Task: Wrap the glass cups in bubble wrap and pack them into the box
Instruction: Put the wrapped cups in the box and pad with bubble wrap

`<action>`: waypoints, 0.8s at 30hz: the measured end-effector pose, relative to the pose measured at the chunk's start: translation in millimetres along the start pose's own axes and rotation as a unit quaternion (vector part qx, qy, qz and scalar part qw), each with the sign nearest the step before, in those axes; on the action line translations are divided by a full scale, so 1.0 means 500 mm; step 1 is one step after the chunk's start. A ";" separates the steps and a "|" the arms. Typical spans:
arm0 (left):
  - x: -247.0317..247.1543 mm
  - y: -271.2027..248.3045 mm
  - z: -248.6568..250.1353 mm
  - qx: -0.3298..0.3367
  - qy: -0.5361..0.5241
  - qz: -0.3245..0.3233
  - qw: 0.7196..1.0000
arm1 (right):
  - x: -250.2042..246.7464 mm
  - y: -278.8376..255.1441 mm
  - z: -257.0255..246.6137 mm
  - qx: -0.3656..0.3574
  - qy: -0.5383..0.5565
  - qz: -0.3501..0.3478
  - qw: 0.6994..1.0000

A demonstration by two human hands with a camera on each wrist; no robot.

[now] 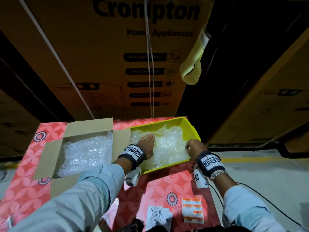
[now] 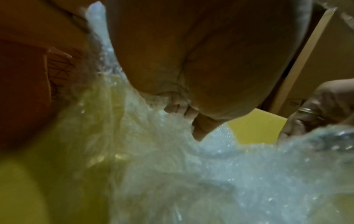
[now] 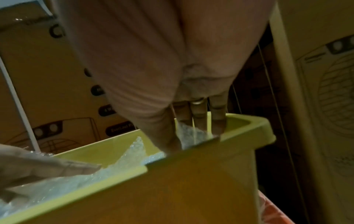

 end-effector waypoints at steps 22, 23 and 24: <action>-0.180 -0.134 0.031 0.072 -0.688 0.123 0.711 | -0.379 -0.139 -0.130 -0.218 0.574 0.268 0.743; -0.193 -0.138 0.036 0.088 -0.696 0.118 0.703 | -0.377 -0.143 -0.141 -0.219 0.594 0.253 0.731; -0.203 -0.145 0.042 0.097 -0.702 0.111 0.697 | -0.375 -0.147 -0.151 -0.218 0.611 0.240 0.722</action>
Point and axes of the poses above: each hand's wrist, its own y-axis towards the middle knuckle, its own x-axis out of the palm, z = x × y, the point moved 2 cm from there along y, towards the middle knuckle, and after that the axes turned 5 degrees about z, right-handed, at the moved point
